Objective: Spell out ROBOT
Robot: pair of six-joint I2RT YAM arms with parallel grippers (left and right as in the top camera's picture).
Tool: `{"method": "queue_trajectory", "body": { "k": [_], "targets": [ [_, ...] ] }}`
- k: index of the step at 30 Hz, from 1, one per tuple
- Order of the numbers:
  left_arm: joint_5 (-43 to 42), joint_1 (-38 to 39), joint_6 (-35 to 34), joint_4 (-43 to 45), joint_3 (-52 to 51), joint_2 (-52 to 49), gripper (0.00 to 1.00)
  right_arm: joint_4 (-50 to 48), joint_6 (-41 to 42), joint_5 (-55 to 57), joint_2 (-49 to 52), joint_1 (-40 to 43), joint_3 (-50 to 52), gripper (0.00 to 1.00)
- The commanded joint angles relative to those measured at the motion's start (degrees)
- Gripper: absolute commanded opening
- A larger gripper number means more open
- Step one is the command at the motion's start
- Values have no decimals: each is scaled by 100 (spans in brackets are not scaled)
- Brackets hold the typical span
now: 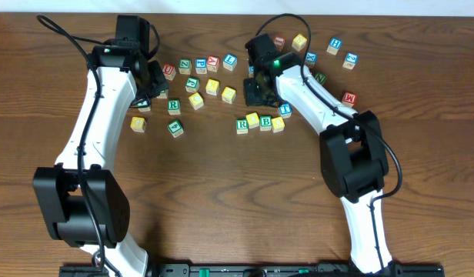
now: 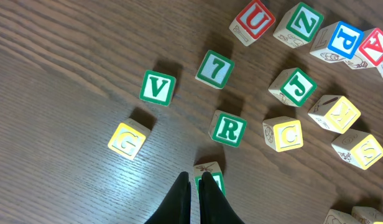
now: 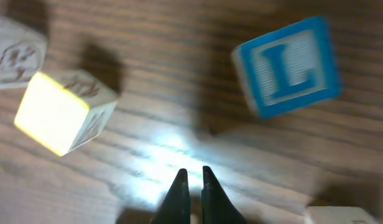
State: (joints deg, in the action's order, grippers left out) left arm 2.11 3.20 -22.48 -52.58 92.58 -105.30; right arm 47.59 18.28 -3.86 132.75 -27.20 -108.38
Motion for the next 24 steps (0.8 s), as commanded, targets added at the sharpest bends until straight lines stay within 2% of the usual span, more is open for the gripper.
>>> {"method": "queue_trajectory", "body": {
  "k": [1, 10, 24],
  "targets": [
    [96, 2, -31, -35, 42, 83, 8, 52, -271, -127, 109, -190, -101, 2],
    [96, 4, -31, -35, 39, 83, 6, 341, -219, -120, 109, -214, -101, 1],
    [94, 4, -33, -37, 39, 83, 7, 717, 382, 225, 109, -214, -101, 1]
  ]
}}
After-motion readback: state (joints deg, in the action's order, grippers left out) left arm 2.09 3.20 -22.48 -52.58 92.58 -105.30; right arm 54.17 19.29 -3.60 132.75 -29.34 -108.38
